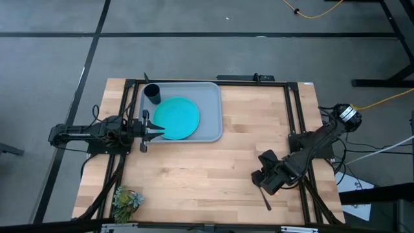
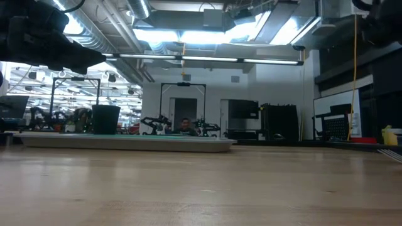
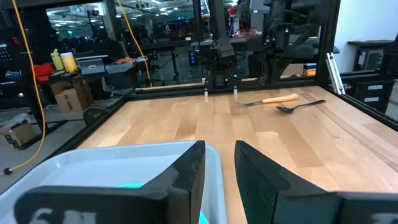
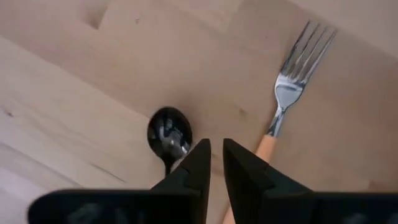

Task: Pick and place plate/cup/fork/spoon on tray
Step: Put the yellow fork on the serving tray right beside the light blue plate

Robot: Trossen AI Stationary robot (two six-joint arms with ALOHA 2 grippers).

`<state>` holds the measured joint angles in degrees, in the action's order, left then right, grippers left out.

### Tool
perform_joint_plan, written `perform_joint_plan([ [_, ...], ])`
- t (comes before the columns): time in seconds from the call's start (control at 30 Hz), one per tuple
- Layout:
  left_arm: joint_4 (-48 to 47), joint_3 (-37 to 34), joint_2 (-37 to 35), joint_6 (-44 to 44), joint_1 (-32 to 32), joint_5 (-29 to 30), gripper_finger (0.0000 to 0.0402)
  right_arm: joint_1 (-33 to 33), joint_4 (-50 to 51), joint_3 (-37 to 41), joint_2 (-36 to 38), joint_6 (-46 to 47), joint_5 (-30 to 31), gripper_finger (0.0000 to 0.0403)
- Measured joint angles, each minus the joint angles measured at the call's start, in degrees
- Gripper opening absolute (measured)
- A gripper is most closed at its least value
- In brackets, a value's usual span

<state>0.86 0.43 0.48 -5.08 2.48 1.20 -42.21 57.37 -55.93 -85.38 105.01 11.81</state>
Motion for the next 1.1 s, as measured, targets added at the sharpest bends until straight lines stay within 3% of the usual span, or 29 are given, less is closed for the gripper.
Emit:
perform_joint_plan([
  [0.33,0.0,0.0,0.01,0.0,0.0,-0.01,0.008,-1.87,-3.78,4.51,0.0,-0.02,-0.36,0.0057],
  [1.1,0.0,0.0,0.01,0.0,0.0,-0.01,0.008,-4.56,-4.62,8.3,-3.17,17.98,-6.5,0.0057],
])
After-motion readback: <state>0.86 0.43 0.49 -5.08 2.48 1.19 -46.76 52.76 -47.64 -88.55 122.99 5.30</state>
